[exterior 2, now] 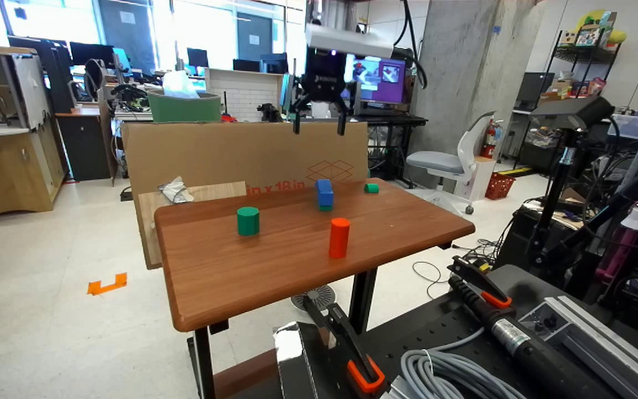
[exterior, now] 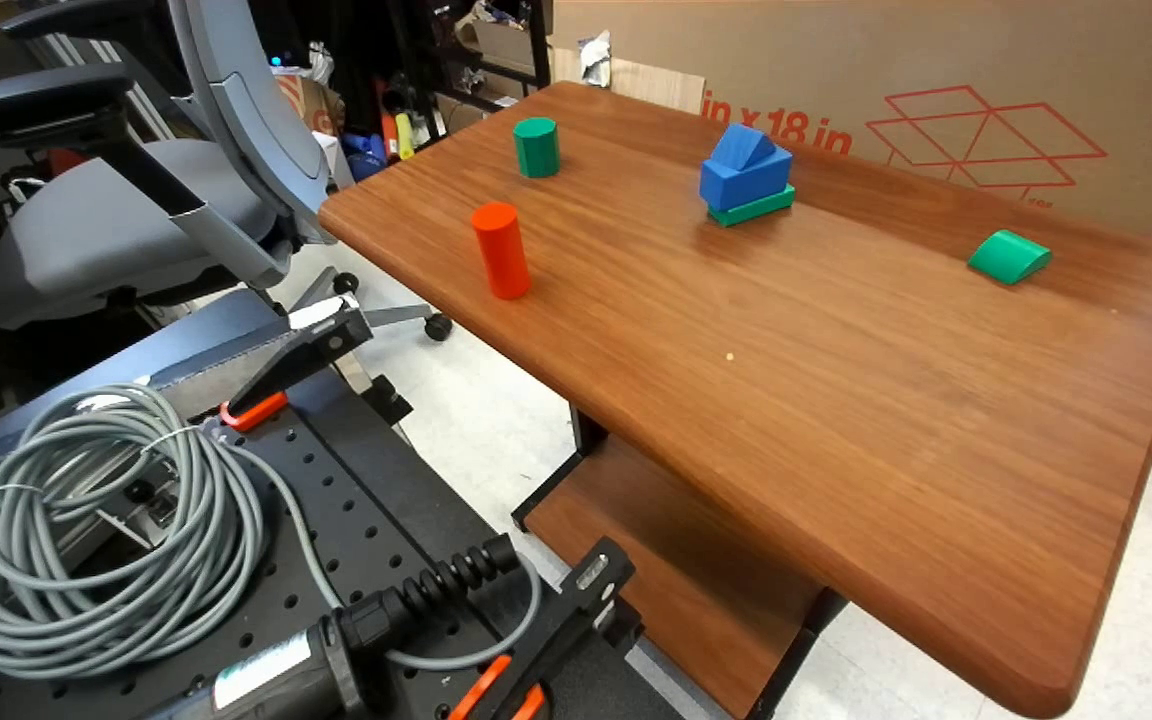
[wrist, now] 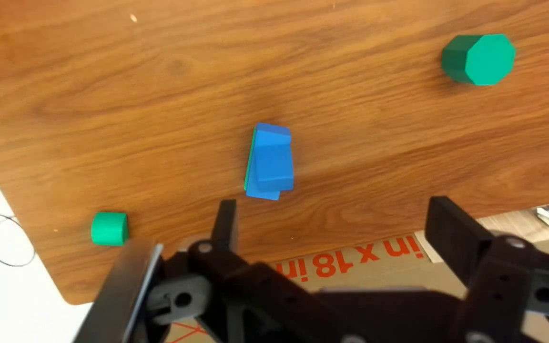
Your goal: Arrange the objects on the table
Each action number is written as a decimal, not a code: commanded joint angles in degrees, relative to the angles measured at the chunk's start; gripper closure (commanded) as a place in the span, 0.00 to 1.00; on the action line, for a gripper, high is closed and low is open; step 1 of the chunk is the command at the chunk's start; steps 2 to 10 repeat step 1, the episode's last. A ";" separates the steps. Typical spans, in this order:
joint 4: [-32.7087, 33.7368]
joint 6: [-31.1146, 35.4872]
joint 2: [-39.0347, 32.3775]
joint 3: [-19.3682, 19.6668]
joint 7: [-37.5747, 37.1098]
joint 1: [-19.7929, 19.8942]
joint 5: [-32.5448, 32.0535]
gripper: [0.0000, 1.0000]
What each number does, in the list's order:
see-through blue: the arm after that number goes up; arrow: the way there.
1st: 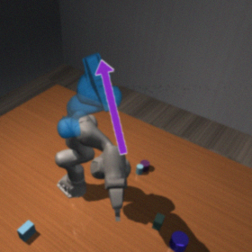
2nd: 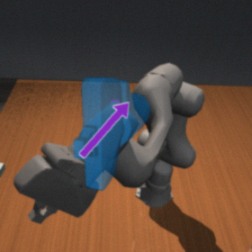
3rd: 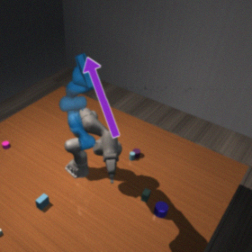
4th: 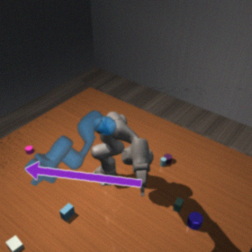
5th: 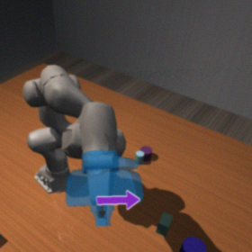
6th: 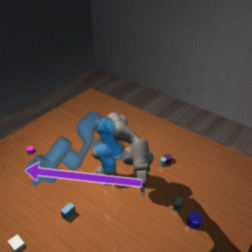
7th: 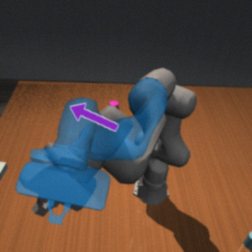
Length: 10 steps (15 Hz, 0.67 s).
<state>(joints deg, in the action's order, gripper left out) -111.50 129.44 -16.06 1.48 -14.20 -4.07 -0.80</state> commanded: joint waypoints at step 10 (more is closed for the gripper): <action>0.03 -2.27 1.54 -0.19 -1.24 0.40 -0.19 0.00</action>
